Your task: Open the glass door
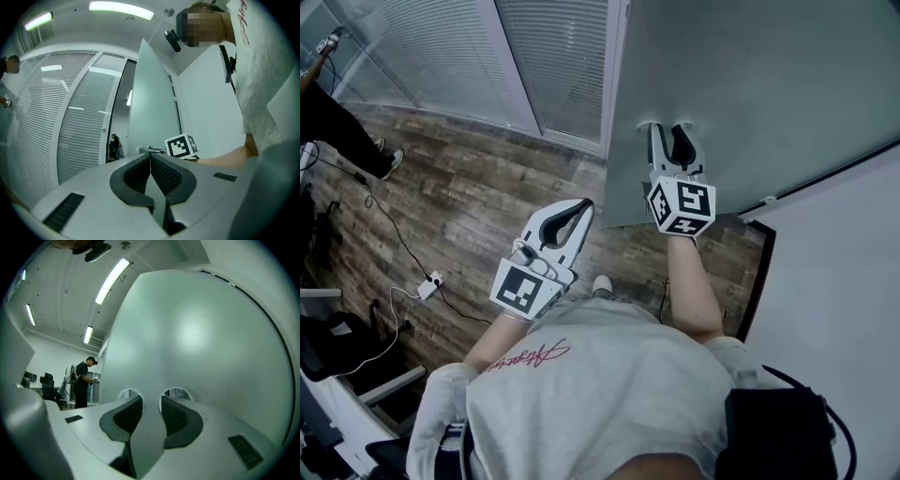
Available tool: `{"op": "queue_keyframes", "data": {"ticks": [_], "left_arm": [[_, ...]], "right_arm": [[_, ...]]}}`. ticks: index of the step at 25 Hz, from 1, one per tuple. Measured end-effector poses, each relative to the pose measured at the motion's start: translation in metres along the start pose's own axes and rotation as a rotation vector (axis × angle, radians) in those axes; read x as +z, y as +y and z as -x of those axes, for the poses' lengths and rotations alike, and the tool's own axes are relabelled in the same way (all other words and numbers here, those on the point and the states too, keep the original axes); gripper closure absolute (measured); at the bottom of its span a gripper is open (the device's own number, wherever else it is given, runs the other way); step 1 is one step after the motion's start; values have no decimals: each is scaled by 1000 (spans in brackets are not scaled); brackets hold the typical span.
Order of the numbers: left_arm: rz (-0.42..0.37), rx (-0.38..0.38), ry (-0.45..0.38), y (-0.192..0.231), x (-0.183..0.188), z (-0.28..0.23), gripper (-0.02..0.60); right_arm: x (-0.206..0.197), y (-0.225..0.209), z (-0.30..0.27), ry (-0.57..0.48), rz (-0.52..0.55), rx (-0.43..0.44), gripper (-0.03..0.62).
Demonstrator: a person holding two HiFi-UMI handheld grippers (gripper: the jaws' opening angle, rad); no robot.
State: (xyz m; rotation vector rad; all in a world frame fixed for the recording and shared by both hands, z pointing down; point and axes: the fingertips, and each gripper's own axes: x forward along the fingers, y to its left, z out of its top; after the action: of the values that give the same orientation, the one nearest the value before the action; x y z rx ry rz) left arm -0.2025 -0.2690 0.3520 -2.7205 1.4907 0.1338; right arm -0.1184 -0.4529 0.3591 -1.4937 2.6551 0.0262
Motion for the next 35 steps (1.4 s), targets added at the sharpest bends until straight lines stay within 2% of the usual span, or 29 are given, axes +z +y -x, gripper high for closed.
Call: {"op": "queue_keyframes", "data": {"ticks": [4,8,14,25,27,30,35], "left_arm": [[-5,-31,-23,-21,12,10,565],[-9,-55,-5,-38,5,36,565],[32,-92,2,-66,3,68,565],[39,-195,-2,-125,2,87,565],[36,-198,-17,-134,5,87,565],[32,-192,-92,-153,22,84,565],[37,-150,-65,-186,21,81,565]], "right_arm": [[2,1,27,-5,2,-8,461],[6,2,49,-9,6,-9,461],[8,5,79,7,8,-4,461],[14,10,135,31,19,30,461],[14,11,146,36,18,37,461],[12,10,168,37,18,50,462],[15,11,197,49,12,90,462]]}}
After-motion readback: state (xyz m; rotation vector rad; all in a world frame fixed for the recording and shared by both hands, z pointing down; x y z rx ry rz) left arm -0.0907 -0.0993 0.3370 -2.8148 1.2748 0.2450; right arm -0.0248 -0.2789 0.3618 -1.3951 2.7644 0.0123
